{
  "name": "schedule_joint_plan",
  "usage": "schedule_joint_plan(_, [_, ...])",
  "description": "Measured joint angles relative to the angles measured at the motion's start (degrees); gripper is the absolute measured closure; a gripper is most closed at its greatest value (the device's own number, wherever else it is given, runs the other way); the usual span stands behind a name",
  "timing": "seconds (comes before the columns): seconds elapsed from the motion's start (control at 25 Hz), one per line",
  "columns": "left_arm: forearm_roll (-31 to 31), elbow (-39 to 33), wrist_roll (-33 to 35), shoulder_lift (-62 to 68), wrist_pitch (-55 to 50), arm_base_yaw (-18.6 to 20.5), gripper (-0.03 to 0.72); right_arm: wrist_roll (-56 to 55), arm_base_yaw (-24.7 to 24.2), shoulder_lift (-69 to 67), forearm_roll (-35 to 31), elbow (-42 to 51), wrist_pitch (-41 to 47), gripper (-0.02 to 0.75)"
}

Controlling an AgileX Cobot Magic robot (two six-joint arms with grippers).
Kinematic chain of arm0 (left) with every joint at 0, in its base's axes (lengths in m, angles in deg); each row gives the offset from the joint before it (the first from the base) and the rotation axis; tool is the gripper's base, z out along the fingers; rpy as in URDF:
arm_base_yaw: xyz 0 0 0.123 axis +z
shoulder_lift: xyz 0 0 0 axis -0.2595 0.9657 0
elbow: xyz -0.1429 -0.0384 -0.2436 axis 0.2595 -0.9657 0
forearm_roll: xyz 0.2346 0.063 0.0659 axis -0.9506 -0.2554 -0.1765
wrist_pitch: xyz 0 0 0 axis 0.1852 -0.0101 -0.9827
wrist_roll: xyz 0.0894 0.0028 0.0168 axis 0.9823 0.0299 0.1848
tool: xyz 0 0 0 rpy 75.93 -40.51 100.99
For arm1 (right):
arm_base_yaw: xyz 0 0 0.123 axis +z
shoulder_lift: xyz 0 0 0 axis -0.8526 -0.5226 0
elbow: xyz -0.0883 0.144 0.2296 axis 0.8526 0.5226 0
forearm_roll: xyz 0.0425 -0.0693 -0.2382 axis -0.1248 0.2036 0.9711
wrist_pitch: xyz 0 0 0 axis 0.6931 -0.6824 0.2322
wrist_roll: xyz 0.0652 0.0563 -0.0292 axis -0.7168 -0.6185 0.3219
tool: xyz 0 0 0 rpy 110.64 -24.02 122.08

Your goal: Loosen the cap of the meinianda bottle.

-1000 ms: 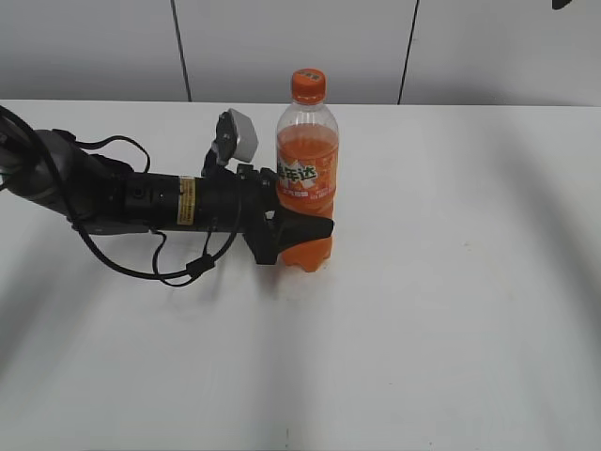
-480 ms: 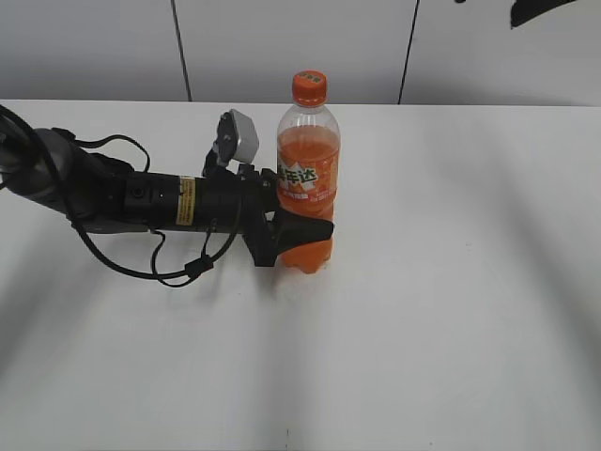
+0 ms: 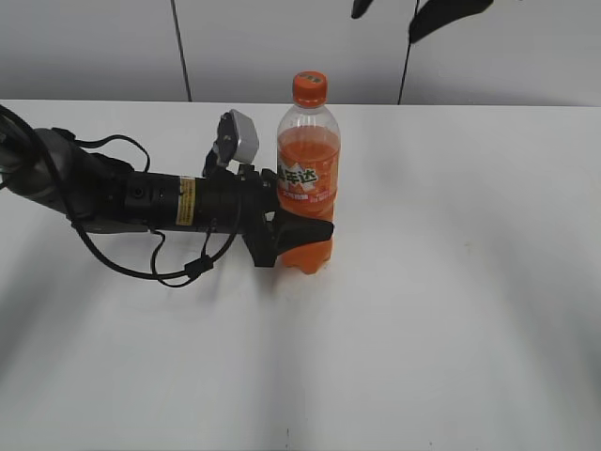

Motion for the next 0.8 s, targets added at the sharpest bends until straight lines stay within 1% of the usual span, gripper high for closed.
schedule_joint_plan(0.24, [-0.3,0.0,0.0,0.0,0.0,0.0,0.276,-0.7,3.7,-3.7,-1.1,-4.4,0.0,0.306])
schedule_joint_plan(0.56, [-1.2,0.1,0.0,-0.1,0.2,0.0,0.276,-1.6,5.9,-5.2,-1.3,-5.0,0.0,0.31])
schedule_joint_plan(0.8, [-1.2,0.1,0.0,-0.1,0.0,0.0,0.276,-1.7,8.6,-5.9,1.4,-5.0,0.0,0.31])
